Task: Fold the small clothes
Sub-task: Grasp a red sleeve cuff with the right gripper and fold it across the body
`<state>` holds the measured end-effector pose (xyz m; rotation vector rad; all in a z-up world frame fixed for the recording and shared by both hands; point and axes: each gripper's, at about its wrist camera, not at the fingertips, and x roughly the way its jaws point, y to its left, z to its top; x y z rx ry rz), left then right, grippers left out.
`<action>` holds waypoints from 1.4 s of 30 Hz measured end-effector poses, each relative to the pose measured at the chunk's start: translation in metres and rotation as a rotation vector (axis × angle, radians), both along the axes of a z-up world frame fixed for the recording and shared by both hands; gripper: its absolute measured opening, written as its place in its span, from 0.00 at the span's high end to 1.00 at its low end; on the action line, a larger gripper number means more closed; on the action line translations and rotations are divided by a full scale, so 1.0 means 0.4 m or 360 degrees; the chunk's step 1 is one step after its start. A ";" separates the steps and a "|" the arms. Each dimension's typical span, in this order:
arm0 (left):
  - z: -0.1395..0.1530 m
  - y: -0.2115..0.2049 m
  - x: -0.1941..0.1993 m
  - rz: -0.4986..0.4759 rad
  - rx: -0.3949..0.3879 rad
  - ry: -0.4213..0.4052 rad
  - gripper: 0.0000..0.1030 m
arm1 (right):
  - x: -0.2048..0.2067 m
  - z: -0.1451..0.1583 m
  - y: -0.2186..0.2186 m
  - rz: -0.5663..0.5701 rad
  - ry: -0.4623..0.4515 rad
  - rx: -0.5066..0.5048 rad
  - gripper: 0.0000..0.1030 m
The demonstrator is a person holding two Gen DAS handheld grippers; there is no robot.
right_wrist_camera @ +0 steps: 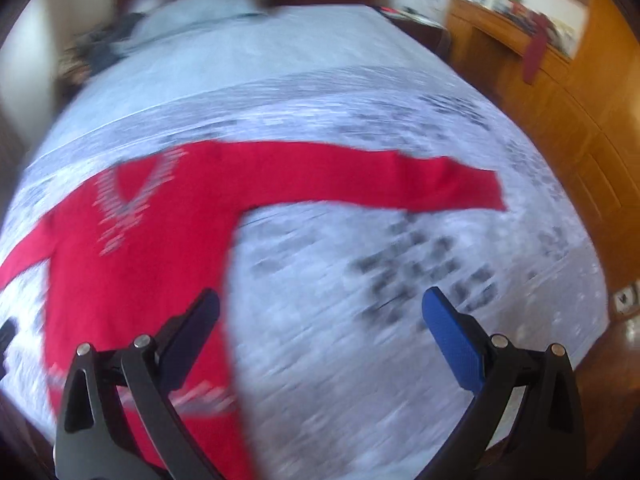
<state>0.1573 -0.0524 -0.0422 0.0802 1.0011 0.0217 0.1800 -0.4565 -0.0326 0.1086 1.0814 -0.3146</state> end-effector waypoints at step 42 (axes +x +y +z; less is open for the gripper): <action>-0.209 0.091 0.347 0.0239 -0.0054 0.0152 0.04 | 0.414 -0.027 -0.130 0.0289 0.0030 0.0465 0.93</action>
